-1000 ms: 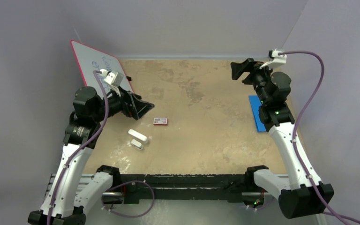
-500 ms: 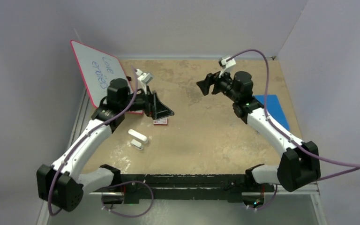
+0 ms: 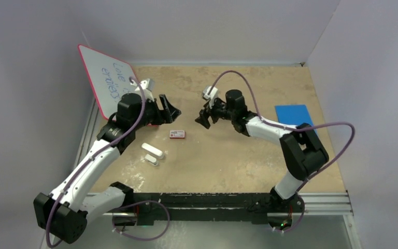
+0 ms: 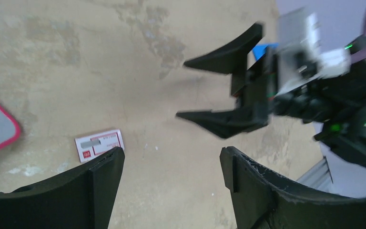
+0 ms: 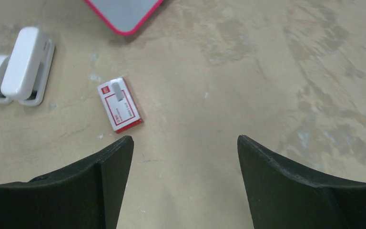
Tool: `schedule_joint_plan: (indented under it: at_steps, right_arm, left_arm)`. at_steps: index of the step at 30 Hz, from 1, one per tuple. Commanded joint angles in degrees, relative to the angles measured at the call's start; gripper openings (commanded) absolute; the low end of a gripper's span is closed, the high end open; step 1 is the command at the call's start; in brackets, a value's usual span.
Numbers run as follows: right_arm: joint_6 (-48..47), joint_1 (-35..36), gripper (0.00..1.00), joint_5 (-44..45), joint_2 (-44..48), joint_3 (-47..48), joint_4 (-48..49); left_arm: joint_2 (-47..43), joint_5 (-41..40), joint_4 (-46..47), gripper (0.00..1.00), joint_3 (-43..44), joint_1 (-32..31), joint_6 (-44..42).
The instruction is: Load the staples into the stapler
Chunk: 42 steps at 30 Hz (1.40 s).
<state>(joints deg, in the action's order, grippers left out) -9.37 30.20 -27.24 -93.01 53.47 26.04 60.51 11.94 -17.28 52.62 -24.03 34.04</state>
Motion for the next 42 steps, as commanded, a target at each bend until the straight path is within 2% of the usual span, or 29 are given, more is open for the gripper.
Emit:
schedule_joint_plan:
  at_steps: [1,4,6,11,19,26,33,37,42]
  right_arm:
    - [-8.38,5.30,0.85,-1.68,-4.65,7.01,-0.04]
    - [-11.31,8.46,0.96,-0.04,-9.38,11.05,-2.81]
    - [-12.74,9.94,0.99,0.78,-12.00,12.96,-3.21]
    - [-16.05,12.40,0.98,1.49,-18.20,18.91,-7.63]
    - [-18.59,13.78,0.87,-0.77,-23.94,22.92,-13.39]
    - [-20.63,14.85,0.90,0.23,-26.54,24.01,-16.06]
    - [-22.90,14.89,0.73,-0.69,-28.09,25.61,-19.20]
    - [-24.03,14.89,0.69,-1.96,-28.72,26.41,-21.83]
    - [-24.41,14.89,0.55,-4.08,-28.93,26.87,-23.13]
  left_arm:
    - [-3.63,-7.46,2.96,0.76,0.32,0.09,2.36]
    - [-5.98,-8.25,2.30,0.77,-0.59,0.05,4.11]
    - [-8.32,-8.26,3.01,0.77,-1.75,0.04,4.78]
    - [-11.11,-9.47,1.38,0.77,-2.28,0.05,5.35]
    - [-16.28,-18.08,-1.15,0.77,-3.81,0.04,6.47]
    - [-17.36,-20.03,-2.67,0.77,-4.20,0.04,6.15]
    - [-15.53,-17.94,-4.55,0.78,-3.17,0.06,6.69]
    - [-15.71,-18.34,-5.83,0.78,-2.96,0.08,7.31]
    - [-16.47,-18.89,-7.36,0.79,-3.11,0.04,8.29]
